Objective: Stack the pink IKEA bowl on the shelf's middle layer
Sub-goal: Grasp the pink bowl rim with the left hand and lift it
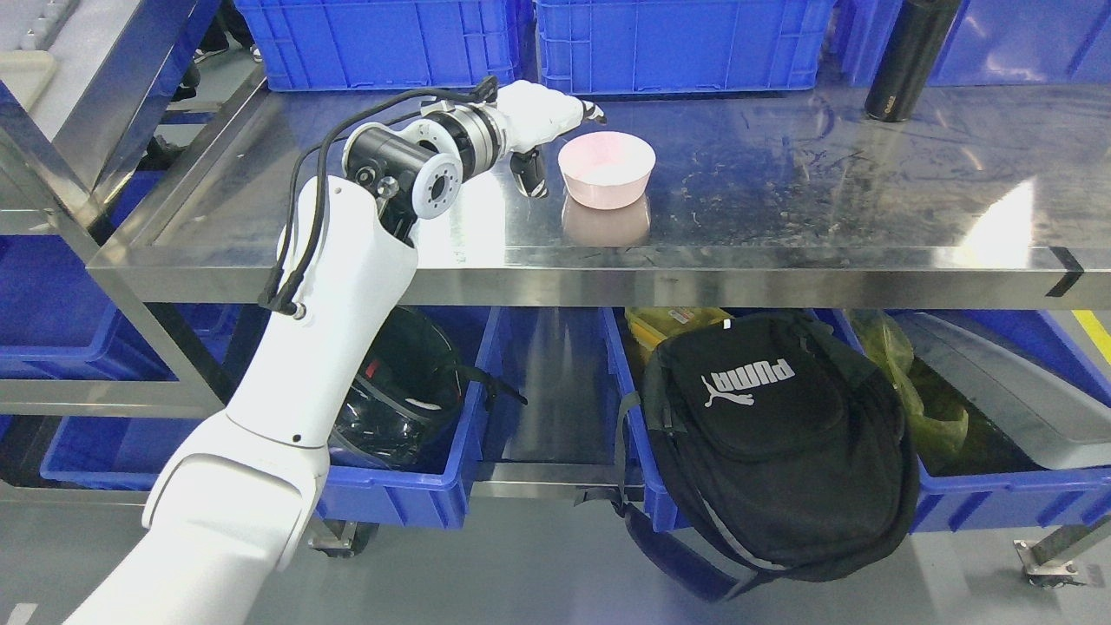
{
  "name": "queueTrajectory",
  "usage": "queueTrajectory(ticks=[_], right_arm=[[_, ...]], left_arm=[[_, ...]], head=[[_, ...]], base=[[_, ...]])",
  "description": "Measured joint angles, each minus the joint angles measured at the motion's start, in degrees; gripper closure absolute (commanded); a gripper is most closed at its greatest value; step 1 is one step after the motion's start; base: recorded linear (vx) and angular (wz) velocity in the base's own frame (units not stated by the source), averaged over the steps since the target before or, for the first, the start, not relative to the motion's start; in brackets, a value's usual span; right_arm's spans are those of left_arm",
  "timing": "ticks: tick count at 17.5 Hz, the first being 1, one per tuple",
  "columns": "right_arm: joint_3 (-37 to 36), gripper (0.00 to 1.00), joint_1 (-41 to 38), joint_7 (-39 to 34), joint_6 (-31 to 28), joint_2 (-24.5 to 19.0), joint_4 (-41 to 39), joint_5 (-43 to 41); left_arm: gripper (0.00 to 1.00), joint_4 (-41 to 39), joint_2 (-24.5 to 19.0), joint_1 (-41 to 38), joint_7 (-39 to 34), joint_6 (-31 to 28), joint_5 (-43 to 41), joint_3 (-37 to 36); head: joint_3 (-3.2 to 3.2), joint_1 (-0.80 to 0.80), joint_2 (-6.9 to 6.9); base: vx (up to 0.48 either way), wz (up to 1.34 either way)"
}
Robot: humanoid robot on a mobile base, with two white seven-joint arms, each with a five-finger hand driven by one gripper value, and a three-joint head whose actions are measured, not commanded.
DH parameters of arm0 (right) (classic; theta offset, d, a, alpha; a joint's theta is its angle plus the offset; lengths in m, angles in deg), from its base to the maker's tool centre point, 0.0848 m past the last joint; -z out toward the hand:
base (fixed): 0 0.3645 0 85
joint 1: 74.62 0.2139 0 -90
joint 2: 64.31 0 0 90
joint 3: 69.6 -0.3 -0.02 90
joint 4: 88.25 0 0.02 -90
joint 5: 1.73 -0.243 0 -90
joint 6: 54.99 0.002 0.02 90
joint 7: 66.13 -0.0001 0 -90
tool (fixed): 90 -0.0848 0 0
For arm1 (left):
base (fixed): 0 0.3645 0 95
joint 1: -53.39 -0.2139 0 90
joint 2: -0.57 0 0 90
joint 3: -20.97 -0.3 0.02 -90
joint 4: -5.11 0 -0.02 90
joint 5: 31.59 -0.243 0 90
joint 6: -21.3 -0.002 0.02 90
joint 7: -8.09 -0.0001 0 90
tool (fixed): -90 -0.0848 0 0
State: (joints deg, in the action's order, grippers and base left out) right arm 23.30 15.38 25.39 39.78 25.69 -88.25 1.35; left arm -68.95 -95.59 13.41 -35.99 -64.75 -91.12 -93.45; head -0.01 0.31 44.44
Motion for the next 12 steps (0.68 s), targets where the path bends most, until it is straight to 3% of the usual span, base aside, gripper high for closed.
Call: queueTrajectory(ticks=[9,12], right_arm=[[0.0,0.0,0.0,0.0,0.0,0.0,0.0,0.0],[0.0,0.0,0.0,0.0,0.0,0.0,0.0,0.0]], left_arm=[[0.24,14.11,3.7,4.96,-2.83,2.03,0.18,-1.77],[0.31,18.16,4.43,5.55,-5.73,3.77,0.28,-2.61]], head=[[0.0,0.0,0.0],[0.0,0.0,0.0]], base=[[0.0,0.0],[0.0,0.0]])
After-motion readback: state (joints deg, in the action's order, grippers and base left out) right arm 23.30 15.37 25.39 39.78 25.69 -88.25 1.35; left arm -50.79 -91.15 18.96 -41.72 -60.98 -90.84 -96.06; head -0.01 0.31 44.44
